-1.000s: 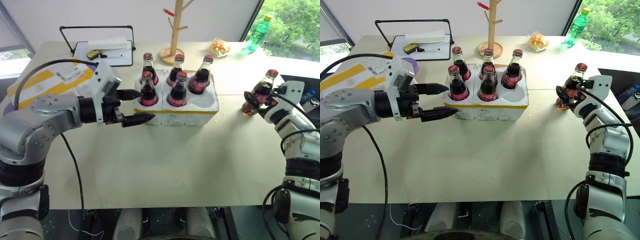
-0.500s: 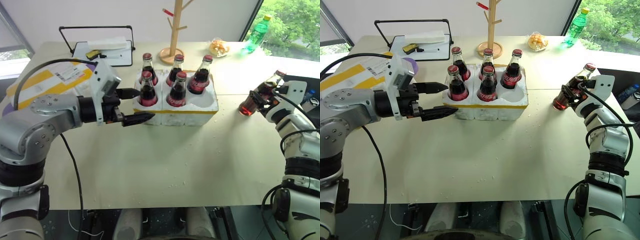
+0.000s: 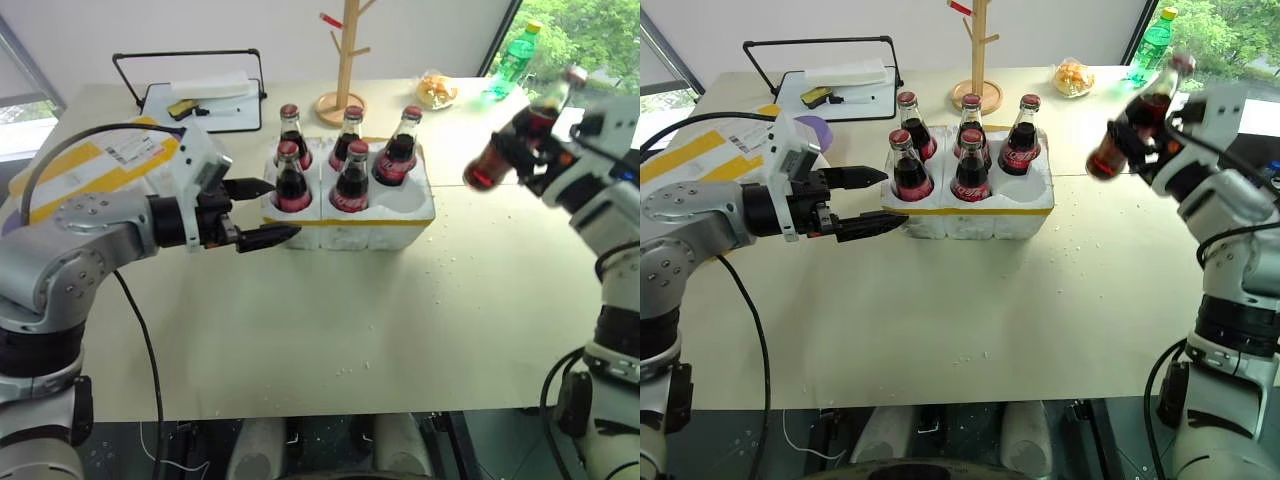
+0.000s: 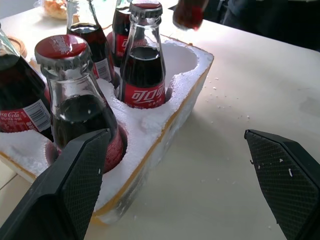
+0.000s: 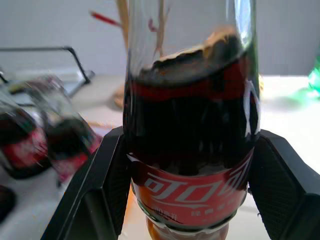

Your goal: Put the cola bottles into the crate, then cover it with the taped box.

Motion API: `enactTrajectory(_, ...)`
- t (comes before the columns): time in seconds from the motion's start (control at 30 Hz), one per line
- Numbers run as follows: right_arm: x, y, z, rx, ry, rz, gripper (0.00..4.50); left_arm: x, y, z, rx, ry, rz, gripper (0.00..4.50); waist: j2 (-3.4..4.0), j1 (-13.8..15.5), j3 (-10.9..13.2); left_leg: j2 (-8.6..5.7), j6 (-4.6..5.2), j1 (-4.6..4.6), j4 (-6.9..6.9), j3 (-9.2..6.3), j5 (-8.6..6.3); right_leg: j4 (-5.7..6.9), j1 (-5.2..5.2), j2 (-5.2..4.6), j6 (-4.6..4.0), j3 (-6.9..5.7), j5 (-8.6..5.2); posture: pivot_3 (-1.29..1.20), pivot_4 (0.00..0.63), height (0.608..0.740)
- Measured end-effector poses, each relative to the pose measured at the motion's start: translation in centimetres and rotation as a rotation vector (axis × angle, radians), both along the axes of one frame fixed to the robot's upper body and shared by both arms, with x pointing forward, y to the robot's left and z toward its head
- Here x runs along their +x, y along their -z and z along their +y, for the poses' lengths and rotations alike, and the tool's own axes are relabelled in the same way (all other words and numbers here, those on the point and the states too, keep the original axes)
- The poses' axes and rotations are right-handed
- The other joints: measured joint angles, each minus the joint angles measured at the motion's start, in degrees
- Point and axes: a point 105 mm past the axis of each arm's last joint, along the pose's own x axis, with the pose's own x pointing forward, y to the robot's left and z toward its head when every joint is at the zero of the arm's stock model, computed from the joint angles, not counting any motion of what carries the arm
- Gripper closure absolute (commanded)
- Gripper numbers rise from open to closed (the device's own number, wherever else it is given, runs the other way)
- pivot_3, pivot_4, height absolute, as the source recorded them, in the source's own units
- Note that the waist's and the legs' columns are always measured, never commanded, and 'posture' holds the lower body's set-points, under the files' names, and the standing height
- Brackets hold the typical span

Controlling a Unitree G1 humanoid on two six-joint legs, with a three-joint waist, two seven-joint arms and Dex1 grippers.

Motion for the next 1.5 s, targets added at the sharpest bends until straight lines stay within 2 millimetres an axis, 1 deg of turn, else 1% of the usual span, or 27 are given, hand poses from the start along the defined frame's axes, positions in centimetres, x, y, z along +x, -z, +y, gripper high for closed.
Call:
enactTrajectory(0.03, -0.2, -1.1, 1.0, 0.005, -0.043, -0.020, 1.85, 0.0, 0.0, 0.1, -0.002, -0.003, -0.001, 0.00, 0.00, 0.1, 0.0, 0.00, 0.00, -0.01, 0.00, -0.01, 0.00, 0.00, 0.01, 0.00, 0.00, -0.01, 0.00, 0.00, 0.150, 0.740)
enactTrajectory(0.07, -0.3, -1.7, 1.9, 0.007, -0.083, -0.028, 1.85, 0.0, 0.0, 0.2, -0.006, -0.009, -0.003, 0.00, 0.00, 0.2, 0.0, 0.00, 0.00, -0.01, 0.01, 0.00, 0.00, 0.00, 0.00, -0.01, 0.00, 0.00, 0.00, 0.00, 0.150, 0.740)
enactTrajectory(0.13, -0.5, -2.2, 3.6, -0.002, -0.151, -0.029, 1.85, 0.0, -0.3, 0.5, -0.010, -0.018, -0.011, 0.00, -0.03, 0.4, 0.0, -0.01, 0.01, -0.03, 0.02, 0.00, 0.00, -0.01, 0.01, -0.01, 0.00, -0.01, 0.00, 0.00, 0.150, 0.740)
enactTrajectory(0.2, -0.6, -1.8, 5.3, -0.026, -0.220, -0.005, 1.85, 0.0, -0.4, 0.5, -0.013, -0.021, -0.014, 0.00, -0.03, 0.7, 0.0, -0.03, 0.01, -0.05, 0.03, -0.01, -0.01, 0.00, 0.01, -0.03, 0.00, -0.02, 0.00, 0.00, 0.150, 0.740)
enactTrajectory(0.27, -0.6, -1.0, 6.7, -0.058, -0.277, 0.029, 1.85, 0.0, -0.5, 0.6, -0.018, -0.023, -0.017, 0.00, -0.03, 0.8, 0.0, -0.04, 0.02, -0.09, 0.04, -0.02, -0.01, 0.01, 0.00, -0.03, 0.00, -0.03, 0.01, 0.00, 0.150, 0.740)
enactTrajectory(0.4, -0.8, 0.1, 8.0, -0.087, -0.332, 0.057, 1.85, 0.0, -0.6, 0.6, -0.020, -0.030, -0.023, 0.00, -0.04, 0.7, 0.0, -0.04, 0.02, -0.10, 0.03, -0.03, -0.01, 0.01, -0.01, -0.02, 0.00, -0.04, 0.01, 0.00, 0.150, 0.740)
enactTrajectory(0.53, -0.6, 1.9, 8.4, -0.102, -0.340, 0.110, 1.85, -0.3, -0.8, 0.3, -0.025, -0.014, -0.028, 0.00, -0.04, 0.6, 0.0, -0.04, 0.02, -0.10, 0.03, -0.03, -0.01, 0.01, -0.01, -0.02, 0.00, -0.04, 0.01, 0.00, 0.150, 0.740)
enactTrajectory(0.63, -0.4, 3.5, 9.1, -0.118, -0.359, 0.154, 1.85, -0.4, -0.8, 0.2, -0.028, -0.011, -0.030, 0.00, -0.03, 0.5, 0.0, -0.03, 0.02, -0.10, 0.03, -0.01, -0.01, 0.01, -0.05, -0.01, 0.00, -0.03, 0.01, 0.00, 0.150, 0.740)
enactTrajectory(0.77, -0.3, 3.9, 9.5, -0.155, -0.353, 0.140, 1.85, -0.4, -1.0, 0.1, -0.033, -0.006, -0.033, 0.00, -0.04, 0.5, 0.0, -0.03, 0.02, -0.11, 0.02, -0.01, -0.01, 0.01, -0.05, -0.01, 0.00, -0.03, 0.01, 0.00, 0.150, 0.740)
enactTrajectory(0.87, 0.1, 4.9, 9.9, -0.216, -0.342, 0.135, 1.85, -0.5, -1.5, -0.2, -0.040, 0.008, -0.045, 0.00, -0.04, 0.6, 0.0, -0.03, 0.02, -0.10, 0.02, -0.01, -0.01, 0.00, -0.05, -0.01, 0.00, -0.04, 0.01, 0.00, 0.150, 0.740)
enactTrajectory(1.07, 0.7, 5.2, 10.1, -0.244, -0.341, 0.091, 1.85, -0.6, -1.6, -0.2, -0.044, 0.010, -0.046, 0.00, -0.08, 0.5, 0.0, -0.02, 0.01, -0.03, 0.04, -0.01, 0.00, 0.01, 0.01, 0.00, 0.00, -0.03, 0.01, 0.00, 0.150, 0.740)
enactTrajectory(1.27, 0.8, 5.3, 9.9, -0.250, -0.337, 0.084, 1.85, -0.5, -1.8, -0.3, -0.044, 0.008, -0.055, 0.00, -0.12, 0.6, -0.1, -0.02, 0.01, 0.01, 0.06, -0.03, 0.00, 0.01, 0.08, -0.01, -0.01, -0.03, 0.01, 0.00, 0.150, 0.740)
enactTrajectory(1.33, 0.8, 5.2, 9.6, -0.251, -0.331, 0.090, 1.85, -0.5, -1.8, -0.3, -0.044, 0.006, -0.056, 0.00, -0.12, 0.7, -0.1, -0.03, 0.01, 0.00, 0.06, -0.03, 0.00, 0.01, 0.07, -0.02, -0.01, -0.03, 0.01, 0.00, 0.150, 0.740)
enactTrajectory(1.43, 0.9, 5.1, 8.4, -0.245, -0.294, 0.111, 1.85, -0.5, -1.8, -0.3, -0.045, 0.005, -0.058, 0.00, -0.13, 0.8, -0.1, -0.05, 0.01, -0.03, 0.07, -0.04, 0.00, 0.00, 0.07, -0.04, -0.01, -0.04, 0.01, 0.00, 0.150, 0.740)
enactTrajectory(1.5, 0.8, 5.0, 8.4, -0.244, -0.298, 0.116, 1.85, -0.5, -1.9, -0.3, -0.046, 0.005, -0.060, 0.00, -0.13, 0.8, -0.1, -0.05, 0.01, -0.03, 0.07, -0.05, 0.00, 0.00, 0.06, -0.03, -0.01, -0.04, 0.01, 0.00, 0.150, 0.740)
